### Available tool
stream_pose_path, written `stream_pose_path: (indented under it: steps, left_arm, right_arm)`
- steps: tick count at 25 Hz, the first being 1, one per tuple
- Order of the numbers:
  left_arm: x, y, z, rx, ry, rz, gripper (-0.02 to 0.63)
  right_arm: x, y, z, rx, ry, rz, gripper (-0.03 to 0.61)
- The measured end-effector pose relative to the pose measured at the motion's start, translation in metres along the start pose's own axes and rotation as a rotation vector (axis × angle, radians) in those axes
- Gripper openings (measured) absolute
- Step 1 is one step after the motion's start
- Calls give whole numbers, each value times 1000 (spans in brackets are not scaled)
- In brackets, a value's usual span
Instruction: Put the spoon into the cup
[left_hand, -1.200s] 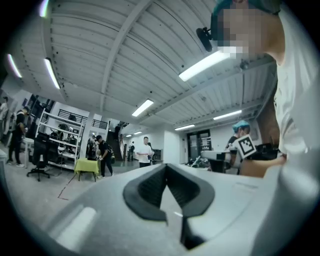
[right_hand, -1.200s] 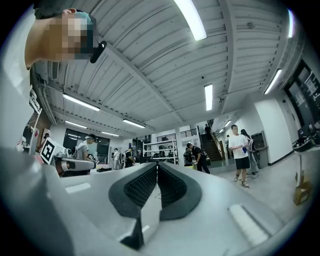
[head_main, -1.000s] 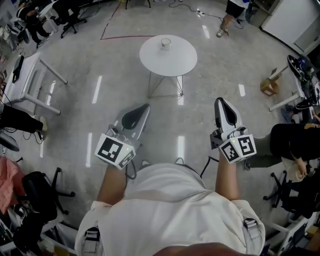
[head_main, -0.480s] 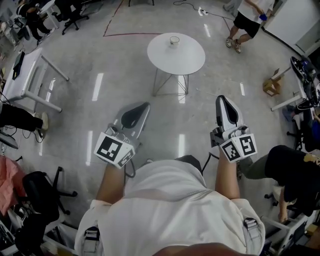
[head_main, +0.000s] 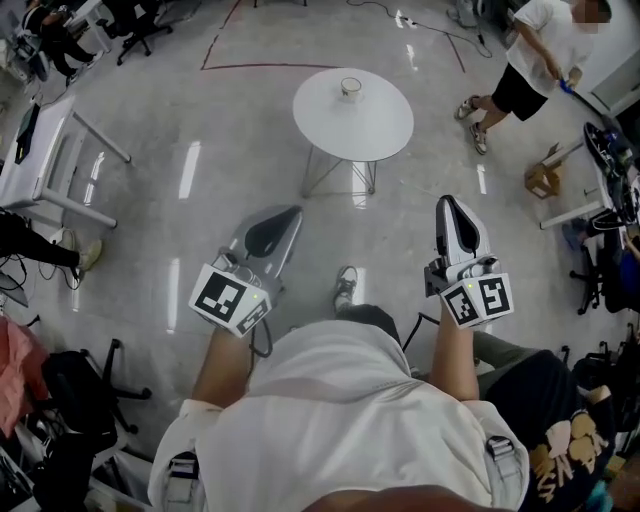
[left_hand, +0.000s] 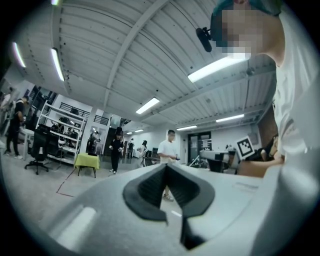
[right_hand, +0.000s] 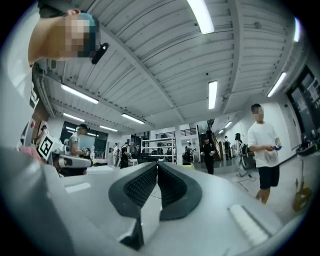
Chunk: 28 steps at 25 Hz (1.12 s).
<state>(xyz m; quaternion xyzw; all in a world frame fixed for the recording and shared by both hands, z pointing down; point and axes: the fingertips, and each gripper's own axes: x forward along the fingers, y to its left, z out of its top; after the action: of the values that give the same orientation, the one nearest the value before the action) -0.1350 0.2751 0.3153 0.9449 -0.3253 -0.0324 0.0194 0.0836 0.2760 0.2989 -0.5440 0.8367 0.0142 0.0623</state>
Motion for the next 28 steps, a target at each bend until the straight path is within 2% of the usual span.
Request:
stream_pose_path:
  steps: [3,16,21,28]
  left_arm:
    - [37,28,-4,-7,23,22,3]
    - [254,98,-4,-3,60,78,3]
    - [309,127,-14,12,83,98,3]
    - [358,196,-34,-32,102,84,3]
  right_arm:
    - [40,-30,-6,-52,14,9,9]
    - [176,-231,-15,4,4,68,9]
    - [227,-274,-34,37,8,97,9]
    - [301,-302,-67,62,58,91,9]
